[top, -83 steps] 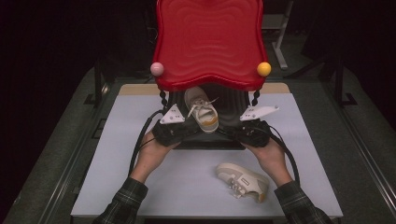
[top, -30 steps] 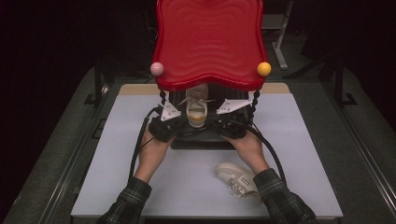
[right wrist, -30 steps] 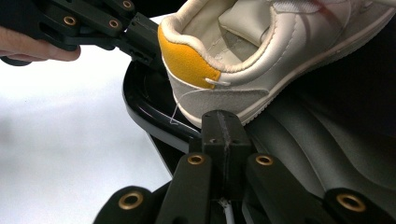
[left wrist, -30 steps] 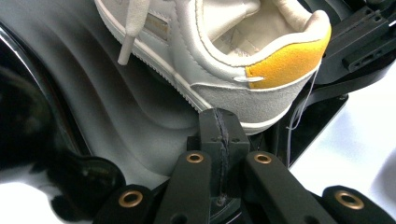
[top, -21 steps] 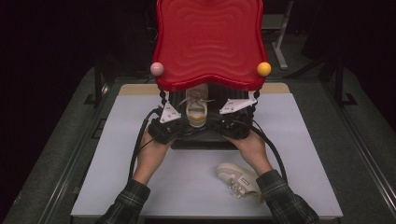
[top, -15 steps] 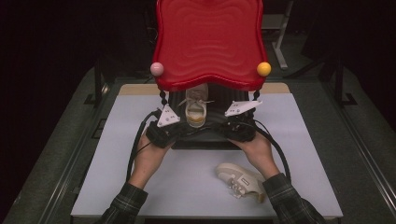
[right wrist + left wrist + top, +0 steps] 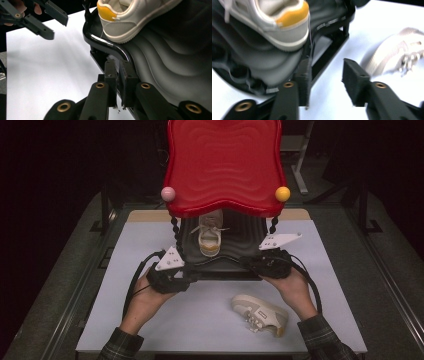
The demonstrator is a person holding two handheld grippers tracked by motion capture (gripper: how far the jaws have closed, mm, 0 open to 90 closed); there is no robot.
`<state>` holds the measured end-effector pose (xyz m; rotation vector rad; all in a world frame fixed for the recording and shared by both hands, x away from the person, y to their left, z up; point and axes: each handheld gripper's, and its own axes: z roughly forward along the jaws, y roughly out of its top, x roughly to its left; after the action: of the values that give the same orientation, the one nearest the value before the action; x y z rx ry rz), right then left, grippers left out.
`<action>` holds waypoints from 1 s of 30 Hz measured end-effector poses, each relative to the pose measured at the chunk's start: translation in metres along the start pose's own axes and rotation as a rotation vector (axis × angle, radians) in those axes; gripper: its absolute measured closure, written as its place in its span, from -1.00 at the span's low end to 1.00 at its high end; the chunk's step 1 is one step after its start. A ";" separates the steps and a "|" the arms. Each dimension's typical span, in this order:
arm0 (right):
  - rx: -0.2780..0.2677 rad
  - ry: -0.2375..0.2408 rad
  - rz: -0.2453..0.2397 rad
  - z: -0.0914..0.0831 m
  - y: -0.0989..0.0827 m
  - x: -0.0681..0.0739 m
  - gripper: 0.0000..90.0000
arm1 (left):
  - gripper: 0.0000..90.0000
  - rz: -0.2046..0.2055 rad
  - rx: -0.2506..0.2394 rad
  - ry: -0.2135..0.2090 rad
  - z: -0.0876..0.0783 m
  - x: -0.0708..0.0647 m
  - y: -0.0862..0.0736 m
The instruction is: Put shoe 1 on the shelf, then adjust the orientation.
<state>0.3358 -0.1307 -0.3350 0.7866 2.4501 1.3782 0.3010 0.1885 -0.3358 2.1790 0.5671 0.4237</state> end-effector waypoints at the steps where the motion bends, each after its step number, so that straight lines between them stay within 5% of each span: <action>1: 0.005 -0.002 -0.001 -0.002 -0.002 0.000 0.92 | 0.15 0.000 0.005 -0.002 -0.002 0.000 -0.004; 5: 0.017 0.003 -0.001 -0.008 -0.009 -0.001 0.97 | 0.00 -0.003 0.024 0.002 -0.007 -0.001 -0.019; 13: 0.061 0.027 0.012 -0.023 -0.032 0.000 0.99 | -0.41 -0.016 0.107 0.037 -0.020 0.003 -0.078; 19: 0.106 0.055 0.027 -0.032 -0.053 0.002 0.99 | -0.63 -0.065 0.192 0.038 -0.025 0.011 -0.123; 28: 0.142 0.065 0.046 -0.046 -0.079 0.011 0.99 | -0.70 -0.098 0.218 0.053 -0.021 0.021 -0.151; 30: 0.153 0.061 0.051 -0.050 -0.086 0.012 0.99 | -0.71 -0.113 0.189 0.035 -0.020 0.024 -0.157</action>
<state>0.2744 -0.1955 -0.3797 0.8576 2.6248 1.2606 0.2717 0.3016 -0.4452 2.3086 0.7728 0.3607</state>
